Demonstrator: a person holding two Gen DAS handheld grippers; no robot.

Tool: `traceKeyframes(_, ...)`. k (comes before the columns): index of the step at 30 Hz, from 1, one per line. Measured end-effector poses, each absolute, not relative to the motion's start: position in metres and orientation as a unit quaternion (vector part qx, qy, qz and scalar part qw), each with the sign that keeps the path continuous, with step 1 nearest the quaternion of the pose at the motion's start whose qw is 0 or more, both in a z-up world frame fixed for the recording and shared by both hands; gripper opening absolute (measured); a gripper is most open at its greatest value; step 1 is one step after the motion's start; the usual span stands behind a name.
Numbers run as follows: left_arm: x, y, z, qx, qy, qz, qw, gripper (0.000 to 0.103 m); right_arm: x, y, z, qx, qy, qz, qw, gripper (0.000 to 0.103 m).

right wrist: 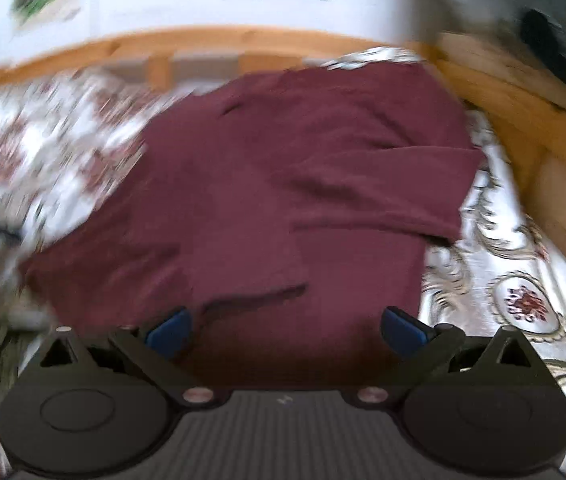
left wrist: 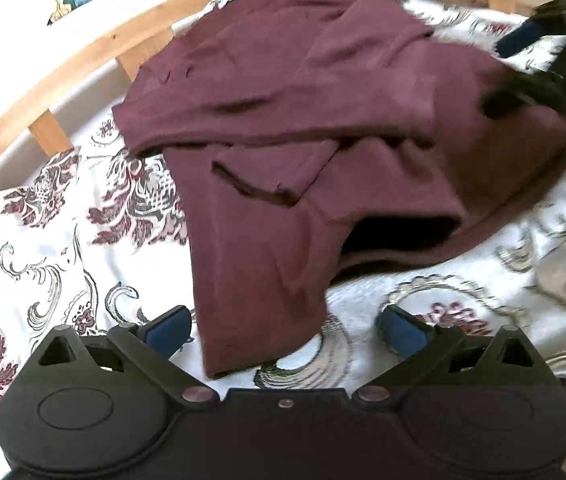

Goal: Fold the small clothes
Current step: 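Open the left gripper to release the folded sleeve on the shirt, then grasp the shirt hem with the left gripper while the right gripper grasps the hem too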

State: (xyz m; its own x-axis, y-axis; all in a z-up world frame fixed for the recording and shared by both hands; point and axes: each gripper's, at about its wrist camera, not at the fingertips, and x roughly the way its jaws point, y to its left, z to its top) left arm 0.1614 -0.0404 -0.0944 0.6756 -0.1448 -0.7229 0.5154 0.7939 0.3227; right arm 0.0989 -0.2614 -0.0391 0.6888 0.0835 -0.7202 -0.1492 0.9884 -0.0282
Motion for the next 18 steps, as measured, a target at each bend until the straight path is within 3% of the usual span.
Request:
traceKeyframes(6, 0.172, -0.039, -0.095, 0.282, 0.326, -0.171, 0.886, 0.102, 0.064, -0.234, -0.053, -0.147, 0.415, 0.073, 0.895, 0.103)
traceKeyframes(8, 0.173, -0.040, -0.096, 0.306, 0.309, -0.152, 0.887, 0.097, 0.054, -0.227, -0.059, -0.189, 0.420, 0.070, 0.885, 0.103)
traceKeyframes(12, 0.174, -0.038, -0.105, 0.358, 0.299, -0.115, 0.877, 0.077, 0.035, -0.218, -0.068, -0.261, 0.415, 0.052, 0.870, 0.103)
traceKeyframes(18, 0.171, -0.034, -0.104, 0.329, 0.298, -0.123, 0.888, 0.054, 0.035, -0.225, -0.071, -0.296, 0.388, -0.015, 0.873, 0.103)
